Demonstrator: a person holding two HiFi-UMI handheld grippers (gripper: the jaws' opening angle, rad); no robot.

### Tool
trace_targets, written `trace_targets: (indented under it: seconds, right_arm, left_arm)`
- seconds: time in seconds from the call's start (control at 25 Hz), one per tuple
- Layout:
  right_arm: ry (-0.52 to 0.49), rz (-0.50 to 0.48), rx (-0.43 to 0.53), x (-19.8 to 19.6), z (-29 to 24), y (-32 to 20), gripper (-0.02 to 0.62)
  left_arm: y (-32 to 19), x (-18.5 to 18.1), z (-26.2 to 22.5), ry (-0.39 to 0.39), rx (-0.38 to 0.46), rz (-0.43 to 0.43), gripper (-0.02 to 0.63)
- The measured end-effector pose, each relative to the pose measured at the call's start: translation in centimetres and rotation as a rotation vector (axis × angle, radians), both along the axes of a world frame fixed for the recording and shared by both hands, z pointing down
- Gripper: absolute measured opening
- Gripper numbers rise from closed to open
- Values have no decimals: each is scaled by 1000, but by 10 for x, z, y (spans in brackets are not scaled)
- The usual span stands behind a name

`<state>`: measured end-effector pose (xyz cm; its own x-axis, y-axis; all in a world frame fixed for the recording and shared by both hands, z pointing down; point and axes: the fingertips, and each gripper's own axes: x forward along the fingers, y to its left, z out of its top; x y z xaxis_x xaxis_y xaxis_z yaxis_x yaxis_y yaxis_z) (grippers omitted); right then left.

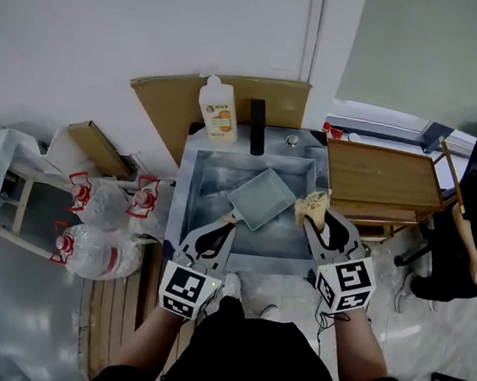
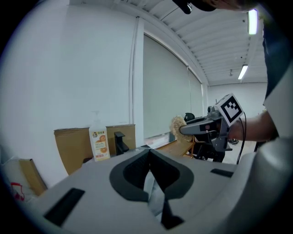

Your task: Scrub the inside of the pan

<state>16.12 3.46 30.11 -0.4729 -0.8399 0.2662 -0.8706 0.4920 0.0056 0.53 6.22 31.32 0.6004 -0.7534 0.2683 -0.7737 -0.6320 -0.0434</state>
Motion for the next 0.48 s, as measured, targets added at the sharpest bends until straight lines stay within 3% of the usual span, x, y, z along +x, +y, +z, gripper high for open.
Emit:
trace_targets:
  seconds: [0.48]
  right_arm:
    - [-35, -105, -24, -7, 6, 90, 146]
  left_arm:
    - [92, 17, 2, 8, 11, -34, 9]
